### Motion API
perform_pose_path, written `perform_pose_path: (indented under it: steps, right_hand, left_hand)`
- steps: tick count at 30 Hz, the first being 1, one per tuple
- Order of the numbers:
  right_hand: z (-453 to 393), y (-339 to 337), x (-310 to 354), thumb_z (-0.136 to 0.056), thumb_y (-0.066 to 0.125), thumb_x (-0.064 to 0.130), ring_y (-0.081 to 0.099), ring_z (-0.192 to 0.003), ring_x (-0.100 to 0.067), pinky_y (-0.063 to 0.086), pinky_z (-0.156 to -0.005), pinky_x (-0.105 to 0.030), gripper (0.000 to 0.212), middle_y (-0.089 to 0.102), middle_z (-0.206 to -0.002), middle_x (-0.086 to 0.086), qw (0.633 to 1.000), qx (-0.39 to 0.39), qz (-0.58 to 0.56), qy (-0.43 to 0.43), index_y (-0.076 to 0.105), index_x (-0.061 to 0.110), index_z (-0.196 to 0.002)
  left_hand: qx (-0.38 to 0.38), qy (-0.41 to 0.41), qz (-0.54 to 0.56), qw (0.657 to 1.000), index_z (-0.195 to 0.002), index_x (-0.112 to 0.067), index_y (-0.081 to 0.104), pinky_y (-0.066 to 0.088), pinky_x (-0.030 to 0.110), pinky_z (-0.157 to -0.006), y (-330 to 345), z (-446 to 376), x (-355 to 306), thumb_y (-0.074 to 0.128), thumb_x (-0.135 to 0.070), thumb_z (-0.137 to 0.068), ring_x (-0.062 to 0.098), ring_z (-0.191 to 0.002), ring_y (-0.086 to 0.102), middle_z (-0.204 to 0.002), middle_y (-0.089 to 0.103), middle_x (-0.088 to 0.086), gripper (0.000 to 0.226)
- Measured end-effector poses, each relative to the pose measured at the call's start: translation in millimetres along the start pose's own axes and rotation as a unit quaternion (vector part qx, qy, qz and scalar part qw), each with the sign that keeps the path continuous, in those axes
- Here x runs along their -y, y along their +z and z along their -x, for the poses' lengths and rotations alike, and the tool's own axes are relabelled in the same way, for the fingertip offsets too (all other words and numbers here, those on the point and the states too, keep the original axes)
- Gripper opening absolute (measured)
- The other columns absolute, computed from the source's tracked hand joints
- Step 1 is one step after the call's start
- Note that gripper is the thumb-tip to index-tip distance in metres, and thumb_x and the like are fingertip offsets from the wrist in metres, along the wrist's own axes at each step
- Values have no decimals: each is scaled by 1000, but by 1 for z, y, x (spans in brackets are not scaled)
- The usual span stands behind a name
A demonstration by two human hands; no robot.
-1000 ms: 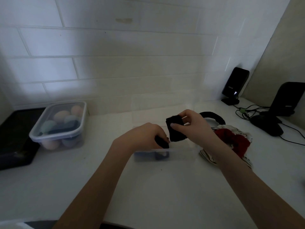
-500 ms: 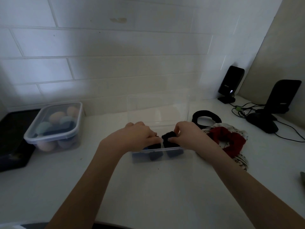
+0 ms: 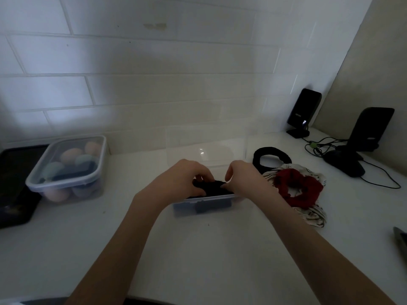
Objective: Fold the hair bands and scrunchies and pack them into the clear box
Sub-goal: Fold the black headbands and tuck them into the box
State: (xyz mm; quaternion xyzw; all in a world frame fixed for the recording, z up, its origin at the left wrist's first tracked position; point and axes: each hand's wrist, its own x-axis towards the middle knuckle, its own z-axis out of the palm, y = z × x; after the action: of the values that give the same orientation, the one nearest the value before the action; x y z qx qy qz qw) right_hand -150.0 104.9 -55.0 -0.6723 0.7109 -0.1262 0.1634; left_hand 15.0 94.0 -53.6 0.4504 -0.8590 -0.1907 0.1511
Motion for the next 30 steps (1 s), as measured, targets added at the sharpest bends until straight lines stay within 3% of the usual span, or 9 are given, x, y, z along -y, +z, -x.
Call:
perform_pose_path:
  steps: [3, 6, 10, 13, 17, 21, 24, 27, 30]
  right_hand:
    - [-1, 1, -1, -76, 75, 20, 62, -80, -20, 51, -65, -29, 19, 61, -88, -6, 999, -10, -53, -6, 57, 17, -73]
    - [1, -3, -2, -75, 76, 17, 60, -71, -14, 48, -57, -22, 15, 68, -87, -5, 996, 27, -75, -31, 61, 19, -77]
    - [7, -11, -1, -77, 75, 13, 68, -76, -19, 58, -67, -28, 13, 70, -92, -7, 996, 74, -30, -43, 64, 16, -83]
    - [8, -14, 6, -79, 74, 17, 69, -91, -27, 57, -77, -32, 18, 66, -97, -9, 994, 92, 37, -38, 67, 8, -94]
    - [9, -15, 12, -80, 75, 23, 69, -88, -26, 55, -79, -29, 29, 69, -107, -13, 992, 100, 71, -18, 70, 4, -102]
    - [14, -16, 7, -78, 76, 25, 73, -79, -24, 59, -77, -32, 28, 74, -92, -15, 996, 79, 27, -7, 71, 4, -96]
    - [16, -18, 7, -76, 78, 23, 71, -84, -26, 58, -80, -34, 27, 71, -95, -13, 999, 43, 1, -14, 71, 4, -95]
    - [16, -19, 4, -74, 79, 22, 67, -77, -21, 58, -75, -34, 16, 71, -91, -9, 998, 3, -35, -49, 72, 11, -82]
    - [14, -19, 0, -72, 80, 20, 66, -73, -17, 59, -71, -35, 9, 71, -83, -5, 995, -26, -73, -63, 73, 15, -74]
  left_hand:
    - [3, -5, 33, 999, -103, -24, 73, 50, 26, -90, 3, 3, 2, 70, -4, -75, 12, -97, 62, -108, 70, -3, 34]
    - [17, -19, 35, 999, -98, -27, 74, 52, 32, -89, 5, 6, 6, 69, -6, -76, 14, -94, 65, -106, 72, -3, 31]
    - [65, -14, -7, 998, -101, -33, 73, 52, 32, -87, 9, 6, 5, 66, -15, -82, 14, -90, 66, -104, 73, -5, 26]
    - [86, -13, -30, 996, -103, -35, 71, 50, 25, -78, 9, 6, 2, 63, -21, -86, 12, -80, 62, -100, 73, -5, 23]
    - [112, -16, -62, 992, -103, -32, 72, 47, 27, -76, 6, 7, -4, 59, -25, -89, 11, -76, 55, -98, 73, -1, 20]
    - [111, -33, -20, 993, -107, -26, 72, 42, 16, -74, -2, 6, -8, 64, -16, -85, 9, -81, 58, -102, 72, -3, 25]
    - [66, -41, 8, 997, -102, -20, 73, 49, 22, -87, -12, 7, -11, 70, -10, -79, 8, -87, 58, -100, 69, -3, 25]
    - [20, -39, 8, 999, -89, -17, 76, 53, 26, -84, -21, 10, -13, 75, -9, -74, 9, -84, 61, -89, 70, -3, 17]
    - [26, -42, 10, 999, -79, -15, 76, 56, 28, -81, -26, 11, -12, 77, -7, -71, 10, -80, 66, -82, 73, -1, 12]
